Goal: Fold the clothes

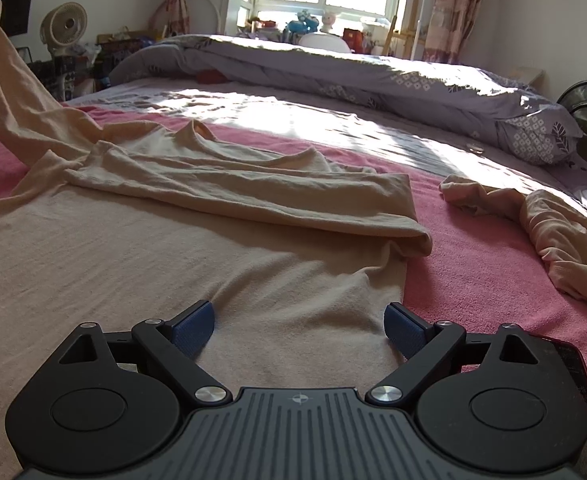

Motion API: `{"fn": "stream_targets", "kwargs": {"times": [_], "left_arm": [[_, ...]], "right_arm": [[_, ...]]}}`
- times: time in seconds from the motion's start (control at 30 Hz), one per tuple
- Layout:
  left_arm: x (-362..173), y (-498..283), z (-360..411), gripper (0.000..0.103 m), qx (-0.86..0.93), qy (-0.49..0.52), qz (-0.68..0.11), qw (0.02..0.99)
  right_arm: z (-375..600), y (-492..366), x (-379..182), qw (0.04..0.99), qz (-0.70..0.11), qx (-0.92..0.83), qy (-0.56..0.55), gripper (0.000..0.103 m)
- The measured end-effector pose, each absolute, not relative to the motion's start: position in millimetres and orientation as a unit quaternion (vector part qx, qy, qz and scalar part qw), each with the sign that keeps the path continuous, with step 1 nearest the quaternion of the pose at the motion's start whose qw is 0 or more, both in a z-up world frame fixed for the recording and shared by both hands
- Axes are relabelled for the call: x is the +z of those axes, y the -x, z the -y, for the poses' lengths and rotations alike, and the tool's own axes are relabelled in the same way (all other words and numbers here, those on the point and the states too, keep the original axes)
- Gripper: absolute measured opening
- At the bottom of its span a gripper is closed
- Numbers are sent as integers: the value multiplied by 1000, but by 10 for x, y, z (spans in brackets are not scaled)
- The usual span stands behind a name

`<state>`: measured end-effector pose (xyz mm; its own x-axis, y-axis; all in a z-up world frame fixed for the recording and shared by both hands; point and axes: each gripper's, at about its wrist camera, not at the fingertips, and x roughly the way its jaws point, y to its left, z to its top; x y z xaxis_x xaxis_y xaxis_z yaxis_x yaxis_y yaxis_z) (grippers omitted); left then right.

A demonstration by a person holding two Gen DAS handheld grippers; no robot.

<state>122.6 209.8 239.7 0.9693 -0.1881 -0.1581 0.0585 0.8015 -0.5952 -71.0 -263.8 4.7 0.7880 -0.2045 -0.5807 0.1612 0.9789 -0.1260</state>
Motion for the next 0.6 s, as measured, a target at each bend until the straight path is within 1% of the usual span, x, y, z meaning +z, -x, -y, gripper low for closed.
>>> {"fn": "stream_targets", "kwargs": {"times": [0.07, 0.13, 0.23, 0.3, 0.43, 0.53, 0.6], "left_arm": [[2520, -1153, -1942, 2, -99, 294, -93, 946], [2605, -1067, -1763, 2, -141, 279, -88, 946], [2641, -930, -1433, 2, -218, 251, -97, 938], [2617, -836, -1232, 2, -258, 231, -104, 932], [2545, -675, -916, 2, -317, 207, -116, 918], [2497, -611, -829, 2, -342, 197, -126, 910], [2470, -574, -802, 2, -352, 187, -131, 908]], "right_arm": [[2606, 722, 165, 951, -298, -71, 31, 93], [2558, 753, 370, 963, -268, -35, 8, 93], [2536, 708, 729, 969, -229, 51, -78, 93], [2452, 621, 938, 967, -206, 101, -110, 93], [2121, 402, 1292, 967, -154, 182, -91, 93], [2036, 144, 1469, 947, -138, 251, -142, 93], [2073, -41, 1536, 930, -139, 268, -207, 93]]}}
